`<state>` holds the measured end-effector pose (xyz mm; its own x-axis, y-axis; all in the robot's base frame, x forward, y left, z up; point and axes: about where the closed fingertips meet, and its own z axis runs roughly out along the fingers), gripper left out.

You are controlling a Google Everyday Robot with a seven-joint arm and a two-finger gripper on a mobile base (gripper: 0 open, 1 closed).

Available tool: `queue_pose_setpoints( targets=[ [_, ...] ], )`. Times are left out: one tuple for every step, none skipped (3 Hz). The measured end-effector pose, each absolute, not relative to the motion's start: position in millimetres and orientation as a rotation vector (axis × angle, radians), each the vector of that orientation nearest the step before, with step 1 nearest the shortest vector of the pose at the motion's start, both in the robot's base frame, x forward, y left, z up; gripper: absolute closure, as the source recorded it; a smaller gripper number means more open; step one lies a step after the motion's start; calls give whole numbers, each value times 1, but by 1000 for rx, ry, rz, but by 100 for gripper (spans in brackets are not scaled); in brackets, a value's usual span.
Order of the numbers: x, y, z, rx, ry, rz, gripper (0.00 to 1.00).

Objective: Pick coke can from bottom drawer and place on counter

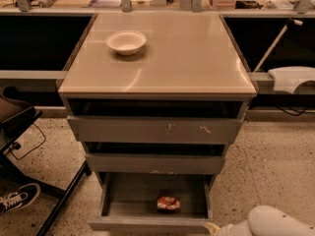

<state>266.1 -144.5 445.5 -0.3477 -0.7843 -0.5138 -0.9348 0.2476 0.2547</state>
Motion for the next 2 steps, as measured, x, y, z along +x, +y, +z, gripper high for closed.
queue_pose_setpoints(
  targets=[
    [261,-130,419,-1536,2244,821,0],
    [266,-130,419,-1525,2224,824,0]
  ],
)
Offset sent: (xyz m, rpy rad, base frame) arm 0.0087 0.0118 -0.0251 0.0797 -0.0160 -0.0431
